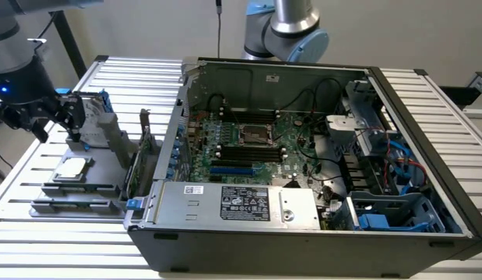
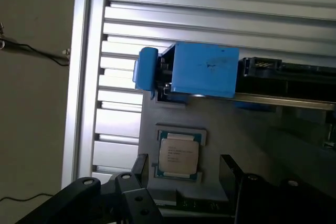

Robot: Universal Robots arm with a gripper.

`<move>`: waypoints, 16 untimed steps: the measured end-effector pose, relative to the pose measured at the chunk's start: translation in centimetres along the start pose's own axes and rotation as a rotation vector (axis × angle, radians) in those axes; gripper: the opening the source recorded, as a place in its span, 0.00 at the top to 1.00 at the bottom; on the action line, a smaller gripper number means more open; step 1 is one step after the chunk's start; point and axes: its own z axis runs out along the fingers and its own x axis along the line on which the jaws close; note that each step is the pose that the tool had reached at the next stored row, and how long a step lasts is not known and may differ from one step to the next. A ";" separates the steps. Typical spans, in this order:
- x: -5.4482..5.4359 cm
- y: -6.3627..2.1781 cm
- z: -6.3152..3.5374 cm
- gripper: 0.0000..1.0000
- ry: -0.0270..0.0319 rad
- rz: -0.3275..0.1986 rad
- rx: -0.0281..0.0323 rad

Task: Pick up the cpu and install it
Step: 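Pick up the cpu and move it towards the insertion slot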

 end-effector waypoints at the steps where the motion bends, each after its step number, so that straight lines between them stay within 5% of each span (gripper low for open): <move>1: 0.0 -0.14 0.18 0.35 -0.0001 0.000 0.0000; 16: 0.1 -1.87 2.86 0.35 -0.0002 0.008 -0.0001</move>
